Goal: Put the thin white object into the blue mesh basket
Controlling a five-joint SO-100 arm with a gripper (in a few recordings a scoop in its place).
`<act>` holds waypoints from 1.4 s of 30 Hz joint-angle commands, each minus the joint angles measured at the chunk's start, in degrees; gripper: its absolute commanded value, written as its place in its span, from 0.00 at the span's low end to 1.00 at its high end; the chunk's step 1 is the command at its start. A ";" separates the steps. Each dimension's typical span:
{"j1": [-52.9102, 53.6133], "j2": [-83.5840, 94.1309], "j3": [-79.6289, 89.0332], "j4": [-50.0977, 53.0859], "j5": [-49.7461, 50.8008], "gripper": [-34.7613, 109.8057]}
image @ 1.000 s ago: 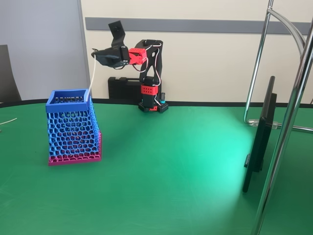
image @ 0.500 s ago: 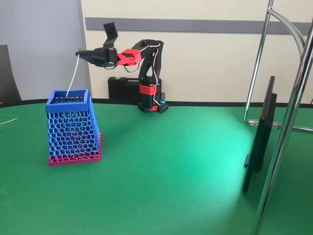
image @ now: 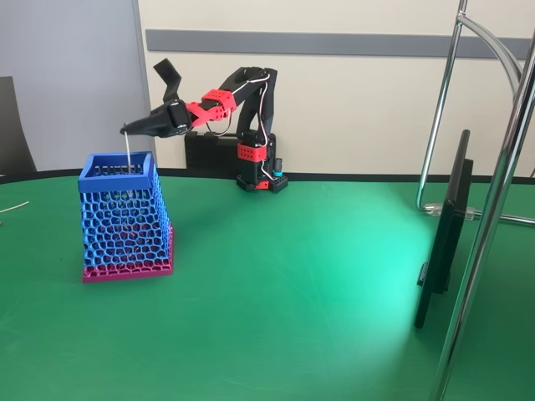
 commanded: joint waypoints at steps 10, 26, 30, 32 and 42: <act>-4.22 2.72 -17.93 37.00 18.90 0.32; -20.65 20.30 -13.27 61.00 30.06 0.31; -26.63 26.10 -2.29 62.58 35.42 0.28; -29.09 29.88 4.22 61.35 38.94 0.26; -36.56 46.49 28.92 55.28 47.29 0.24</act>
